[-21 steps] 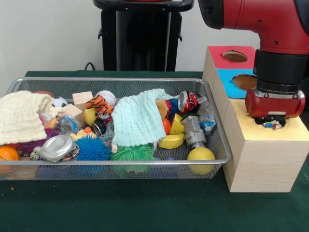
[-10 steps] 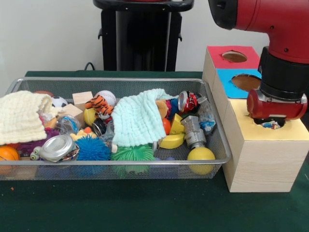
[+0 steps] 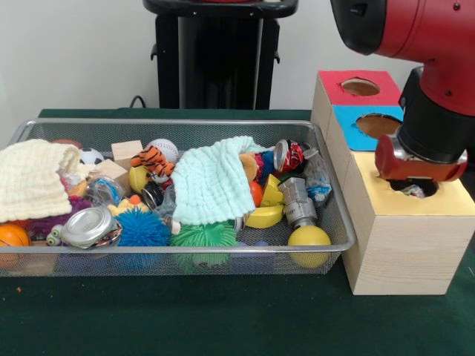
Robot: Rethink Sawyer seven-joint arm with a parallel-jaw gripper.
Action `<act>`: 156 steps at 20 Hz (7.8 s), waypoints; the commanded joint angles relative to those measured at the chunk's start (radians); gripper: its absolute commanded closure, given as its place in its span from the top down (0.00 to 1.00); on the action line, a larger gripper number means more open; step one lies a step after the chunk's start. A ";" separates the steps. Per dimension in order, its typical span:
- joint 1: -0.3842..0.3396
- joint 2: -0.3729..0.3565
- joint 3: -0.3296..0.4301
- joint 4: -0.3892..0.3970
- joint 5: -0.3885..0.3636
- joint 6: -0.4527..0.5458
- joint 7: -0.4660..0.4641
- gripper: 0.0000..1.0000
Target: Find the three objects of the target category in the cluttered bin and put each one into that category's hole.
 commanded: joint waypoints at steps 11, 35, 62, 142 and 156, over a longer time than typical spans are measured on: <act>-0.057 0.176 0.074 -0.080 -0.032 0.137 0.155 0.00; -0.086 -0.089 0.152 0.171 -0.021 -0.014 0.071 0.00; -0.106 -0.439 0.073 0.253 -0.101 0.167 0.039 0.00; -1.065 -0.410 0.868 0.387 -0.938 -0.163 -0.475 1.00; -1.125 -0.409 0.901 0.378 -0.963 -0.147 -0.518 1.00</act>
